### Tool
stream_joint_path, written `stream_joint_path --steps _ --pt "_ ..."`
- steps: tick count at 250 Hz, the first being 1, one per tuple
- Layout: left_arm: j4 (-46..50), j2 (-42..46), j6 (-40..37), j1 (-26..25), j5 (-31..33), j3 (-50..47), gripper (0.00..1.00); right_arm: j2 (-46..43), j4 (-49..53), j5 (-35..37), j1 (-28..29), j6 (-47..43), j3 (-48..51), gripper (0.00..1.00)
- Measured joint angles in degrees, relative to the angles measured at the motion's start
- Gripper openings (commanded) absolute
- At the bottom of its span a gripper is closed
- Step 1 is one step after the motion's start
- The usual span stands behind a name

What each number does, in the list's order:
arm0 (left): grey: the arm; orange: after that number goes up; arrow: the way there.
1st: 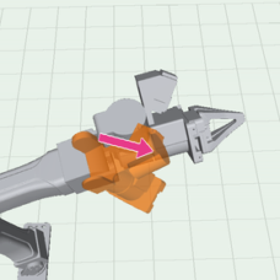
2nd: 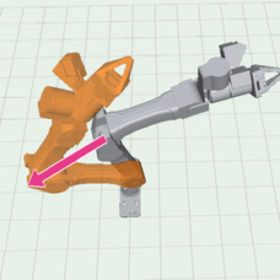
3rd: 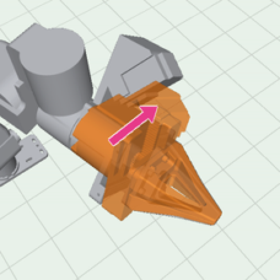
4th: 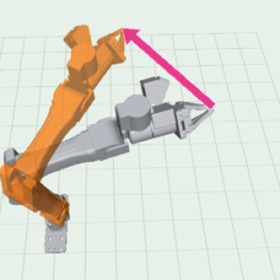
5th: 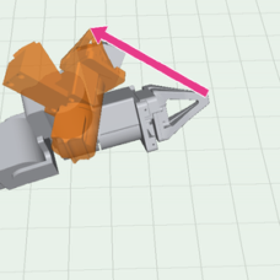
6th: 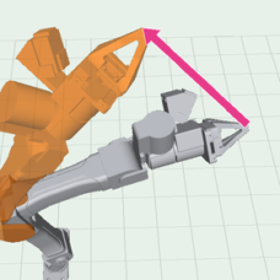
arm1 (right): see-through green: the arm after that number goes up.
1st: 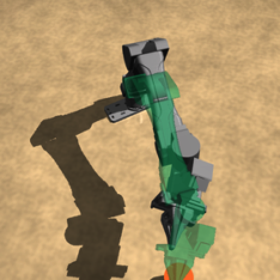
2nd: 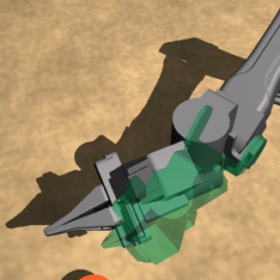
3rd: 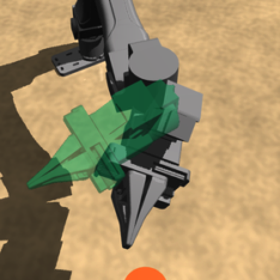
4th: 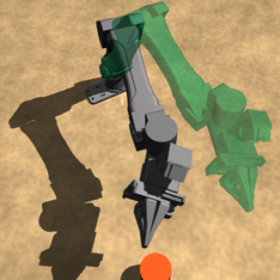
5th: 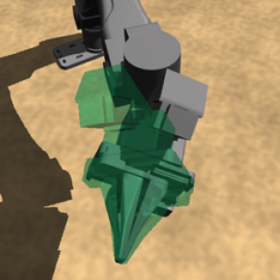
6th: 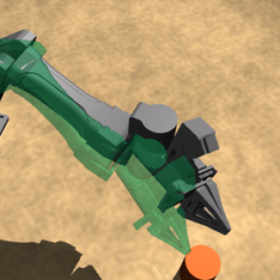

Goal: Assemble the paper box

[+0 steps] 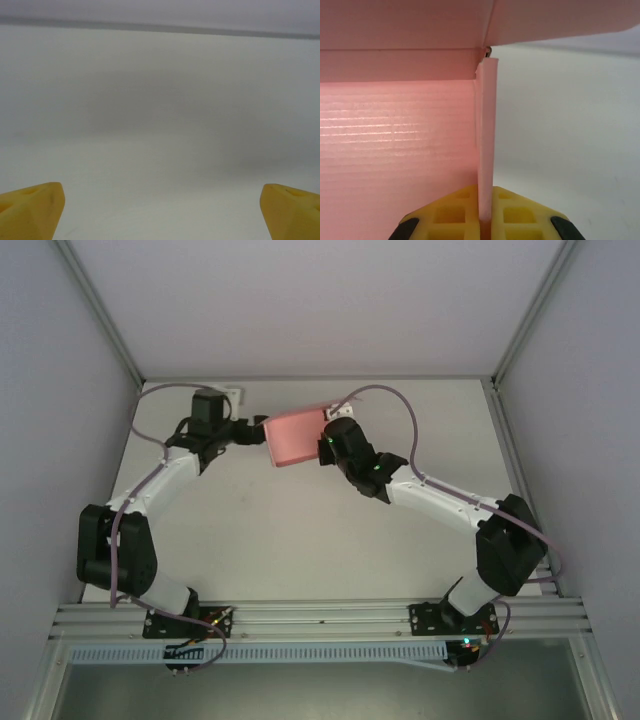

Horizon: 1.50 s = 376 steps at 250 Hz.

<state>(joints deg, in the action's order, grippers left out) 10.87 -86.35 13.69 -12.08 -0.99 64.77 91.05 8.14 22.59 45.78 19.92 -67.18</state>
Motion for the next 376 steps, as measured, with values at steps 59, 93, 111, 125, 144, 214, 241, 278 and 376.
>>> stream_joint_path --steps 59,93,111,125,144,214,241,278,376 --pt "5.4 1.8 2.1 3.0 9.7 -0.3 1.0 13.6 11.0 -0.1 -0.1 11.7 -1.1 0.0" --pt "5.4 3.4 2.3 2.9 8.7 -1.9 1.0 19.1 15.5 0.4 -0.1 17.5 -2.6 0.01" --pt "5.3 3.8 2.2 2.9 7.3 -2.4 1.0 19.3 16.4 0.4 0.0 19.7 -3.8 0.08" --pt "4.8 3.8 2.0 2.9 6.0 -2.7 1.0 19.3 16.4 0.3 0.0 20.9 -4.2 0.1" --pt "3.9 3.8 1.4 2.9 3.7 -3.3 1.0 19.3 16.6 0.3 0.0 22.2 -4.3 0.17" --pt "-1.3 7.8 -5.3 2.5 -12.2 -8.2 1.0 14.9 16.1 1.0 0.0 22.4 -2.6 0.65" --pt "-2.8 7.9 -8.4 1.8 -17.2 -8.2 1.0 9.7 15.2 1.1 -0.1 20.9 -2.0 0.81" --pt "-2.6 5.2 -14.2 0.3 -22.8 -6.2 1.0 2.3 11.2 0.9 -1.5 13.4 -0.3 0.99" --pt "6.6 -11.6 -33.0 -8.2 -26.1 8.4 0.83 -0.5 5.0 -28.6 -18.0 -22.6 -0.5 0.82"
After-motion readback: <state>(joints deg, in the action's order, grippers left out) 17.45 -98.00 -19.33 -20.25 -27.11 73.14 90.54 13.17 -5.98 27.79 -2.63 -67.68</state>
